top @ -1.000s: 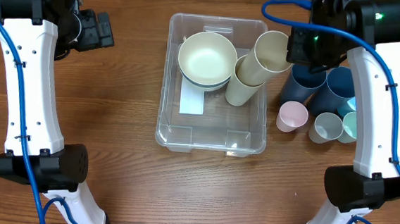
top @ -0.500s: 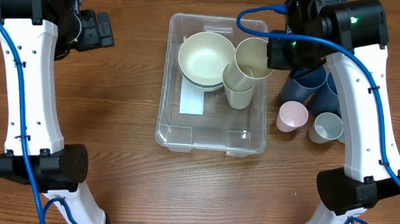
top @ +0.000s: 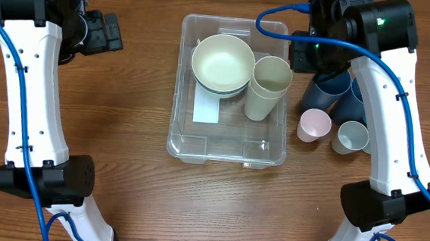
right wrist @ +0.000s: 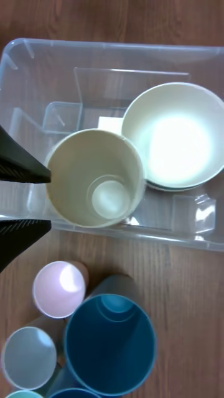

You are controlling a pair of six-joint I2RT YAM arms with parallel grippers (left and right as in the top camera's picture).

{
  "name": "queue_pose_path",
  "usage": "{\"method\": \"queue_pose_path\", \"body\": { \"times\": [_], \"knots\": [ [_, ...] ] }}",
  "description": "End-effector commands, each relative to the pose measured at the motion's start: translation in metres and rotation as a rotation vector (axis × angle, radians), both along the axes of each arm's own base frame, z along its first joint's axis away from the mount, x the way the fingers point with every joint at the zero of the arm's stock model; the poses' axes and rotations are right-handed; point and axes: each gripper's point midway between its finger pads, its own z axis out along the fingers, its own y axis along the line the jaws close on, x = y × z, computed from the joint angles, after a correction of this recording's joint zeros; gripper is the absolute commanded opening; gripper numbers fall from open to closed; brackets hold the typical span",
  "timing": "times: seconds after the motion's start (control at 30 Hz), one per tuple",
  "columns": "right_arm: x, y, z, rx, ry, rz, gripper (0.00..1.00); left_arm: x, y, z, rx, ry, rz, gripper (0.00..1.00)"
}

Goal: Pack container
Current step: 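Lower the cream cup into the first cream cup and release, then move the right gripper to the dark blue cups and grasp one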

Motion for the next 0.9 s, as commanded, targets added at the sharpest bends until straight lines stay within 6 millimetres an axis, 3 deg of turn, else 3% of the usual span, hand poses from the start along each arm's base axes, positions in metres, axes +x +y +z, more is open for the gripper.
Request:
{"method": "queue_pose_path", "body": {
  "times": [0.0, 0.23, 0.4, 0.7, 0.87],
  "knots": [
    [0.006, -0.006, 0.006, -0.017, -0.038, -0.014, 0.22, -0.001, 0.0, 0.003, 0.013, -0.009, -0.018, 1.0],
    [0.007, -0.043, 0.028, -0.014, -0.105, -0.148, 0.41, -0.001, 0.0, 0.003, 0.012, -0.009, -0.018, 1.0],
    [0.012, -0.109, 0.035, -0.001, -0.117, -0.364, 0.43, -0.001, 0.0, 0.003, 0.012, -0.009, -0.018, 1.0],
    [0.013, -0.198, 0.011, 0.012, -0.066, -0.598, 0.44, -0.001, 0.0, 0.003, 0.013, -0.009, -0.018, 1.0],
    [0.005, -0.215, -0.02, 0.034, 0.029, -0.635, 0.43, -0.001, 0.0, 0.003, 0.012, -0.009, -0.018, 1.0]
  ]
}}
